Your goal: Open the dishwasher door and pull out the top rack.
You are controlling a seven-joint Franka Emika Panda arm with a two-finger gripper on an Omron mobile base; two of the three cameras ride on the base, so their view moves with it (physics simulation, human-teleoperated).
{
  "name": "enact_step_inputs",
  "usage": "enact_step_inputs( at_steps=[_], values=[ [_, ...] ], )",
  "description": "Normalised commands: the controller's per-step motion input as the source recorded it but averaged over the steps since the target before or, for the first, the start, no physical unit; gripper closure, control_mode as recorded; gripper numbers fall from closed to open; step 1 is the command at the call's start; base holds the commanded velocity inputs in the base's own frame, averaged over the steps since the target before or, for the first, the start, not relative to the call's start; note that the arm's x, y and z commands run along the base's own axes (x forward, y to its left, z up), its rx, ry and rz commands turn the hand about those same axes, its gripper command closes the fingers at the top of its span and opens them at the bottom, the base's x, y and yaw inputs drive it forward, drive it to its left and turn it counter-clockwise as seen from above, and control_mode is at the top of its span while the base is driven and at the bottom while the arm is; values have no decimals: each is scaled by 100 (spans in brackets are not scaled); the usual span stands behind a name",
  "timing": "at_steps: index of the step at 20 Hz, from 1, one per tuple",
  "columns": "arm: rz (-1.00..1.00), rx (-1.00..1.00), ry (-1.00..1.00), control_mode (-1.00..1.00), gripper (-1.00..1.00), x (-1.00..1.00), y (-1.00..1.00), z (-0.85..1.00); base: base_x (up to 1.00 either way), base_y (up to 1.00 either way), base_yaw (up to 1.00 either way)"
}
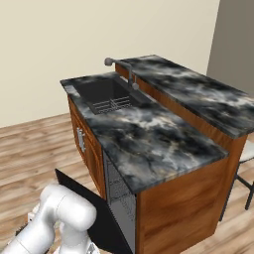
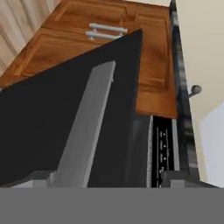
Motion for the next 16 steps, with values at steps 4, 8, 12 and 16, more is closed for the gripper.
enact_step_inputs(
  at_steps=[4, 8, 12, 16],
  values=[
    [0, -27, -22, -100, -100, -100, 100, 0, 0, 0, 0],
    [0, -10, -12, -100, -100, -36, 64, 58, 0, 0, 0],
    [-5, 2, 0, -100, -100, 16, 13, 99, 0, 0, 0],
    [-8, 7, 9, -100, -100, 47, 0, 91, 0, 0, 0]
  ],
)
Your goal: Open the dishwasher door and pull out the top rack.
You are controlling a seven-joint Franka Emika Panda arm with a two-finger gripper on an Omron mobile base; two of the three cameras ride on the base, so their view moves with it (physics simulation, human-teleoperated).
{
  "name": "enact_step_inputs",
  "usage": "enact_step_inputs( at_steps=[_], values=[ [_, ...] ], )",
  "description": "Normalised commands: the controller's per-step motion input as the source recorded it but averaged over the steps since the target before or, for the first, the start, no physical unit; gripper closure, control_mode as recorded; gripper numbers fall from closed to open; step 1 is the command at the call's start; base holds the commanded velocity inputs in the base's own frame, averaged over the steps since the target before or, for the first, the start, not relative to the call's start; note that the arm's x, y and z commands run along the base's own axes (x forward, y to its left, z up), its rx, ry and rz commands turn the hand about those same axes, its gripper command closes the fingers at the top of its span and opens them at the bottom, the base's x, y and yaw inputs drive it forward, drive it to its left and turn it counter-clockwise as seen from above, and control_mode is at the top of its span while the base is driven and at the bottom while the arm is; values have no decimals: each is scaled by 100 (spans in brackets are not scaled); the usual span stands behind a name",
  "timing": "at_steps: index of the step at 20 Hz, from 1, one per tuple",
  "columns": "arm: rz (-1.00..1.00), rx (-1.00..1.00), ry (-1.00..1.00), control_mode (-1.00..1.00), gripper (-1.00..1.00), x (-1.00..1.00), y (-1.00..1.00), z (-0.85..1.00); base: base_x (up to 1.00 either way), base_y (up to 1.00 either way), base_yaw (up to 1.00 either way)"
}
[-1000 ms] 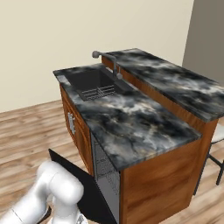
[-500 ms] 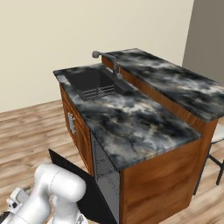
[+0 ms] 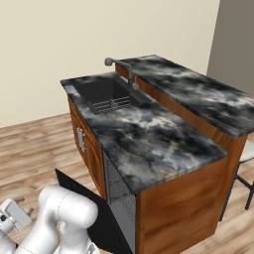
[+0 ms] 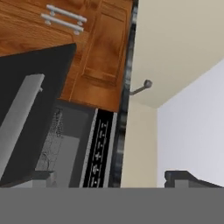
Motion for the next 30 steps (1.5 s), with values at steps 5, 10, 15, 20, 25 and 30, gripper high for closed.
enact_step_inputs(
  at_steps=[5, 10, 15, 20, 25, 30],
  values=[
    [-8, 8, 14, -100, -100, 39, -1, 66, 0, 0, 0],
    [-10, 7, 15, -100, -100, 19, -3, 42, 0, 0, 0],
    [-13, 8, 17, -100, -100, 15, -14, 26, 0, 0, 0],
    [-15, 6, 21, -100, -100, 28, -36, 6, 0, 0, 0],
    [-16, 3, 22, -100, -100, 32, -43, 1, 0, 0, 0],
    [-15, 0, 15, -100, -100, 15, -41, 2, 0, 0, 0]
  ],
)
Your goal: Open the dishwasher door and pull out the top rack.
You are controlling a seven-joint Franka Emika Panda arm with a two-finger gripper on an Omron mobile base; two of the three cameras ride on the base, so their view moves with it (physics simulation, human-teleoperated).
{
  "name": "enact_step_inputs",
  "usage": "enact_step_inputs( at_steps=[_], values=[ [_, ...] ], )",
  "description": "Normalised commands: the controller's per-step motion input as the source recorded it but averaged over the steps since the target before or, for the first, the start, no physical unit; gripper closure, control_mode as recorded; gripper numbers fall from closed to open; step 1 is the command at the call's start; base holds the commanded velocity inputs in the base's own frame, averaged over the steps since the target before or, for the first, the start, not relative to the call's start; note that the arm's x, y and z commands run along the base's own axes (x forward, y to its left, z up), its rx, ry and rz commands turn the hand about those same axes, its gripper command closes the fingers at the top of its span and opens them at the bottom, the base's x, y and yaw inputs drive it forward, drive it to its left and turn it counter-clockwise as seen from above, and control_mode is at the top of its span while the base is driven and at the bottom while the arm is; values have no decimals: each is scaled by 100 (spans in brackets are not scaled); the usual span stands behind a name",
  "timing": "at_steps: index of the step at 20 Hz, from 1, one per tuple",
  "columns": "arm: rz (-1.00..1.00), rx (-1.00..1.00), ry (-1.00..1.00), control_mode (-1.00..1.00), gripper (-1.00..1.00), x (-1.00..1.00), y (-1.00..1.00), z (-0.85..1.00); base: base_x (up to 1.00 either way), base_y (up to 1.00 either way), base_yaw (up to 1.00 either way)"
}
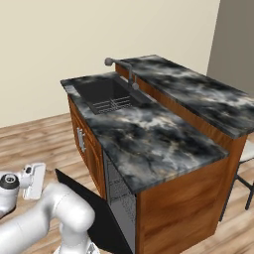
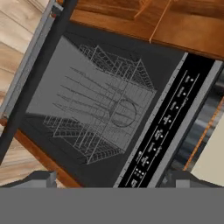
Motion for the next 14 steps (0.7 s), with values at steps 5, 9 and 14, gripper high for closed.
enact_step_inputs(
  at_steps=[5, 9, 14],
  values=[
    [-12, 0, 7, -100, -100, 16, -40, 0, 0, 0, 0],
    [-8, -2, 0, -100, -100, 17, -37, 0, 0, 0, 0],
    [-7, -5, 0, -100, -100, 16, -36, 0, 0, 0, 0]
  ],
)
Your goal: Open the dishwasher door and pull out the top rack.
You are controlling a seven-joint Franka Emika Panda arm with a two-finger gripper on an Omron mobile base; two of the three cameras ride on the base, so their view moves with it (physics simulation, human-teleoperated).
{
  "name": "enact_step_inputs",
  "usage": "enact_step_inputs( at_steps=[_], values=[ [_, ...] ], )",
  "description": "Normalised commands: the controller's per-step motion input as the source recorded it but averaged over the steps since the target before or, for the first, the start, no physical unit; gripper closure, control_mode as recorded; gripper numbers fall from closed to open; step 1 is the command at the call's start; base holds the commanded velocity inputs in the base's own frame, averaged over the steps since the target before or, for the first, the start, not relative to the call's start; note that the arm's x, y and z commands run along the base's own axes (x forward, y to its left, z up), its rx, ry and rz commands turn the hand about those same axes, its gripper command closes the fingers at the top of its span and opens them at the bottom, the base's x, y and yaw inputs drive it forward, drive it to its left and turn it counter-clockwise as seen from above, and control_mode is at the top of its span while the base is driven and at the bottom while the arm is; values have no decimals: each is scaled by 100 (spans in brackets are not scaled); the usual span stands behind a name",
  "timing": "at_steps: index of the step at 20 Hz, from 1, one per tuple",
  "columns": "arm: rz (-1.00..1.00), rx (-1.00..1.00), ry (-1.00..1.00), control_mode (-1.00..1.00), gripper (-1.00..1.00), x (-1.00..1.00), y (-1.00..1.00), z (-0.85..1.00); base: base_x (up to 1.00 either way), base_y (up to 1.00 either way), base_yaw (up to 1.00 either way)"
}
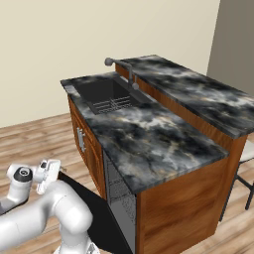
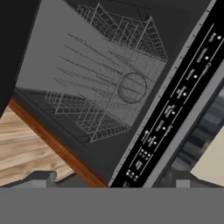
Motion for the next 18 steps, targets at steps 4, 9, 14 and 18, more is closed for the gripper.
enact_step_inputs(
  at_steps=[4, 9, 14, 18],
  values=[
    [-7, -3, 0, -100, -100, 20, -37, -6, 0, 0, 0],
    [-7, -1, 2, -100, -100, 27, -38, -18, 0, 0, 0],
    [-9, -2, 6, -100, -100, 28, -34, -27, 0, 0, 0],
    [-8, -5, 4, -100, -100, 19, -21, -27, 0, 0, 0]
  ],
)
